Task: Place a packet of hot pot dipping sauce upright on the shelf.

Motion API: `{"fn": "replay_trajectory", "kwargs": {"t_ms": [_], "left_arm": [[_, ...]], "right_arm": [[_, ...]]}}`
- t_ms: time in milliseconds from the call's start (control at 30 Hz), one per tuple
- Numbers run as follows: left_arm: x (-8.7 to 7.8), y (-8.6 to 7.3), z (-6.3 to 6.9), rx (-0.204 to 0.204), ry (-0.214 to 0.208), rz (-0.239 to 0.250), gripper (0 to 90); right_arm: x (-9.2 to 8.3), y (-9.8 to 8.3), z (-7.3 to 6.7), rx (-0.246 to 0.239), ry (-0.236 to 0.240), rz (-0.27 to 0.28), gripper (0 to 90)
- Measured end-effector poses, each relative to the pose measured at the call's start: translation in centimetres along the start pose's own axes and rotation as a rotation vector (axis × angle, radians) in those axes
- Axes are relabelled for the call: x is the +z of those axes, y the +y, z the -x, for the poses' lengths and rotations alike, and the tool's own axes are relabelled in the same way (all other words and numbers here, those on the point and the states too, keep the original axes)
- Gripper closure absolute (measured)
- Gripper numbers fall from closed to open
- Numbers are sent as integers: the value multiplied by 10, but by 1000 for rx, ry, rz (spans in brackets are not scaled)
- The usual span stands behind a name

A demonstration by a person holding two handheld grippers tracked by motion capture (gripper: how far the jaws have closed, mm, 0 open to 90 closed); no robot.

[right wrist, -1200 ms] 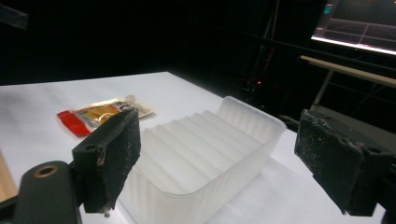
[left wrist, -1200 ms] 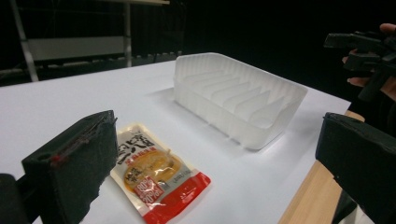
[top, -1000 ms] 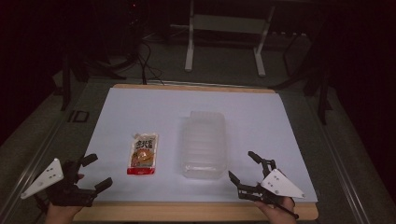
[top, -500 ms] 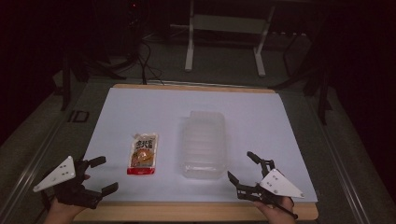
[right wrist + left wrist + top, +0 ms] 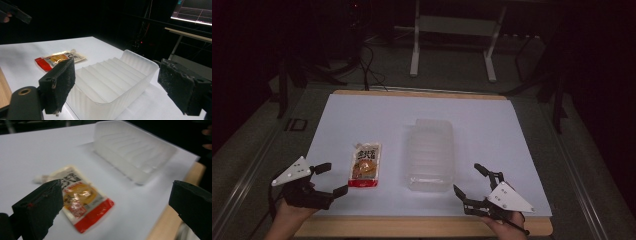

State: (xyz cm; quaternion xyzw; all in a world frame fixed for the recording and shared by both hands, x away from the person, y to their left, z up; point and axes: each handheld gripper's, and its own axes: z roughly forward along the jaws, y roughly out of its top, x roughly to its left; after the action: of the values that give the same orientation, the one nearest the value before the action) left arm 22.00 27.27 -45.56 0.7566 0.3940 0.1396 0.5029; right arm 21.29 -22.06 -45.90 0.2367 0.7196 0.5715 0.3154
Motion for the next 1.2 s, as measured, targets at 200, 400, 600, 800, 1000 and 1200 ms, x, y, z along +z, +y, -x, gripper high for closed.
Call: {"fn": "replay_trajectory", "kwargs": {"t_ms": [200, 400, 600, 800, 1000, 1200], "left_arm": [[11, 9, -8, -40, 5, 25, 5], [23, 19, -16, -74, 71, -15, 27], [41, 30, -19, -110, 157, -56, 38], [57, 35, -19, -164, 239, -93, 70], [70, 42, -24, -209, 301, -66, 154], [79, 47, -39, -288, 309, -69, 227]], "right_arm": [[-1, 1, 0, 0, 0, 3, 145], [0, 1, 0, 1, 2, 1, 145], [0, 1, -1, -4, 5, 0, 145], [-1, 1, -2, -1, 9, -6, 145], [0, 1, -2, -2, 14, -9, 145], [0, 0, -3, -1, 18, -15, 145]]}}
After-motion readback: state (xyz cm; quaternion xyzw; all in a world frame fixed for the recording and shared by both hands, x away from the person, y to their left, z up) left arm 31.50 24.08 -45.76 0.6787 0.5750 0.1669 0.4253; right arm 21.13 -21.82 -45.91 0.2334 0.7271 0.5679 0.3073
